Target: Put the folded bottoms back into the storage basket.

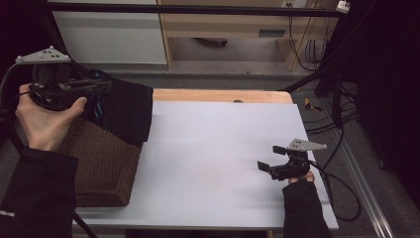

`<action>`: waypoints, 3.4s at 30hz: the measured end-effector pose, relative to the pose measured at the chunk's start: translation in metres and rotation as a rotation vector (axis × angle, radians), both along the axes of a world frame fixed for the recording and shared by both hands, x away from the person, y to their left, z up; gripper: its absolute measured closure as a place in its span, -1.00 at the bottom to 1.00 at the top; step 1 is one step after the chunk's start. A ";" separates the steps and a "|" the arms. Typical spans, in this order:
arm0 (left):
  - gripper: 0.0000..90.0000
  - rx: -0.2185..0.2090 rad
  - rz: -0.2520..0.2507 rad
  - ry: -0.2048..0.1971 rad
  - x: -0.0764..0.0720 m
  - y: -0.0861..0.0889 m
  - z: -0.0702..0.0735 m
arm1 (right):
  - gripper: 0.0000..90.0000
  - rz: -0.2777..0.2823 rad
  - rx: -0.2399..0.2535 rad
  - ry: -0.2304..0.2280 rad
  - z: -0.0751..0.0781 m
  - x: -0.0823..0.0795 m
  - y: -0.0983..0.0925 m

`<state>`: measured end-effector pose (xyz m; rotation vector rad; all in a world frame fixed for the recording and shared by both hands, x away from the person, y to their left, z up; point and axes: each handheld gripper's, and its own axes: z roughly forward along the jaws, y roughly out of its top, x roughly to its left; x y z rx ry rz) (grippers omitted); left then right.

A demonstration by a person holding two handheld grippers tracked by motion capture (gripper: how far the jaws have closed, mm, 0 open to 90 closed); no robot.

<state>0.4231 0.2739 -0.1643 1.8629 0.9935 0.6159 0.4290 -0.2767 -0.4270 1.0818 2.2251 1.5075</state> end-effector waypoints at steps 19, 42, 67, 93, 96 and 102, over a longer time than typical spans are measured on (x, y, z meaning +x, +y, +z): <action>0.87 0.013 0.074 0.044 0.003 0.040 -0.017 | -0.92 -0.002 -0.001 0.000 0.000 0.000 0.000; 0.87 0.038 0.088 0.125 0.013 0.053 -0.058 | -0.92 -0.002 -0.005 0.004 -0.001 0.000 0.001; 0.87 0.044 0.081 0.207 0.029 0.058 -0.107 | -0.92 -0.003 -0.006 0.005 -0.001 0.000 0.001; -0.30 -0.010 0.263 0.092 0.047 0.112 -0.171 | -0.92 -0.002 -0.010 0.010 -0.002 0.001 0.002; -0.45 -0.034 0.247 0.083 0.043 0.113 -0.171 | -0.92 -0.003 -0.011 0.010 -0.002 0.001 0.002; -0.67 -0.050 0.227 0.059 0.035 0.108 -0.170 | -0.92 0.000 -0.012 0.011 -0.003 0.001 0.002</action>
